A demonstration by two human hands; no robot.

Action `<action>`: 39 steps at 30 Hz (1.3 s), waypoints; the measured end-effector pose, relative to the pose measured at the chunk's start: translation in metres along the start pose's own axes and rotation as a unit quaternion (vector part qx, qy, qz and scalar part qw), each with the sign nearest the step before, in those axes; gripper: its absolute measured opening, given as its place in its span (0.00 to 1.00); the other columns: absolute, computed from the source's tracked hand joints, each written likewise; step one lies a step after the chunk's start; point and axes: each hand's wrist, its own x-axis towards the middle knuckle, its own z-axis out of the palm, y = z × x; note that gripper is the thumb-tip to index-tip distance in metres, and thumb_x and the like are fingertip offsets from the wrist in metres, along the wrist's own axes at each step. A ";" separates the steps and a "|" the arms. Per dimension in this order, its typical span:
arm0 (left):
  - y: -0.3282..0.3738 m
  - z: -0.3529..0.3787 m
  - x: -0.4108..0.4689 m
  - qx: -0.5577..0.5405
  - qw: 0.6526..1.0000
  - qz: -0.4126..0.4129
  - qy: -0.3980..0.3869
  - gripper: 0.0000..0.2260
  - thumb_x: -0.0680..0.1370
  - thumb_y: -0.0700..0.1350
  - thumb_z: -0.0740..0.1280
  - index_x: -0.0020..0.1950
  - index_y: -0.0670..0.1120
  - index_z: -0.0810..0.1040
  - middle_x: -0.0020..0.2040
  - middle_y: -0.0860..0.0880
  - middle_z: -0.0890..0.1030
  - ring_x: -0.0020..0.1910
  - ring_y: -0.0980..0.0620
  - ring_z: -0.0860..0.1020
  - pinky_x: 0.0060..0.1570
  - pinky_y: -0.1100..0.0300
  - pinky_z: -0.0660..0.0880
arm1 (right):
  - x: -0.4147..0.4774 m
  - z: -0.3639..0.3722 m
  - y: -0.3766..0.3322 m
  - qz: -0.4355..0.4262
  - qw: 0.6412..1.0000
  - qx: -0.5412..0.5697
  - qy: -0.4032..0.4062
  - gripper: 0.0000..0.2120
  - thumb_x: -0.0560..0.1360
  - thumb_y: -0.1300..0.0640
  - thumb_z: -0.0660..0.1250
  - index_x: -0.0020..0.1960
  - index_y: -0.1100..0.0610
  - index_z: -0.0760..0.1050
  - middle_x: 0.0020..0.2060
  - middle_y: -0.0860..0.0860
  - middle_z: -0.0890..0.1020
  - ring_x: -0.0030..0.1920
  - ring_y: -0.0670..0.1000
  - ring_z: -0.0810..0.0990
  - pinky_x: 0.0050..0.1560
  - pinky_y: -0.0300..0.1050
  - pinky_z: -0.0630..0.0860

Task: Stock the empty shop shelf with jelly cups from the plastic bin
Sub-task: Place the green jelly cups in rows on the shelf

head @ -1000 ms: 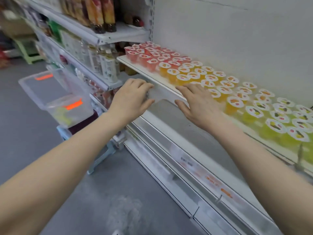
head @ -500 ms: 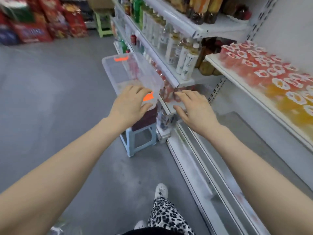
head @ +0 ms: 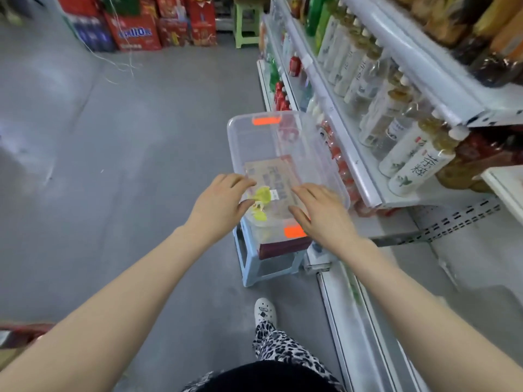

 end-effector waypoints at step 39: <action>-0.079 0.207 0.311 0.162 0.598 0.618 -0.485 0.23 0.75 0.58 0.68 0.67 0.52 0.72 0.63 0.48 0.76 0.61 0.44 0.73 0.57 0.53 0.72 | 0.139 0.153 -0.048 0.732 0.661 0.155 -0.058 0.21 0.77 0.50 0.64 0.67 0.57 0.72 0.57 0.59 0.78 0.57 0.63 0.78 0.57 0.55 0.75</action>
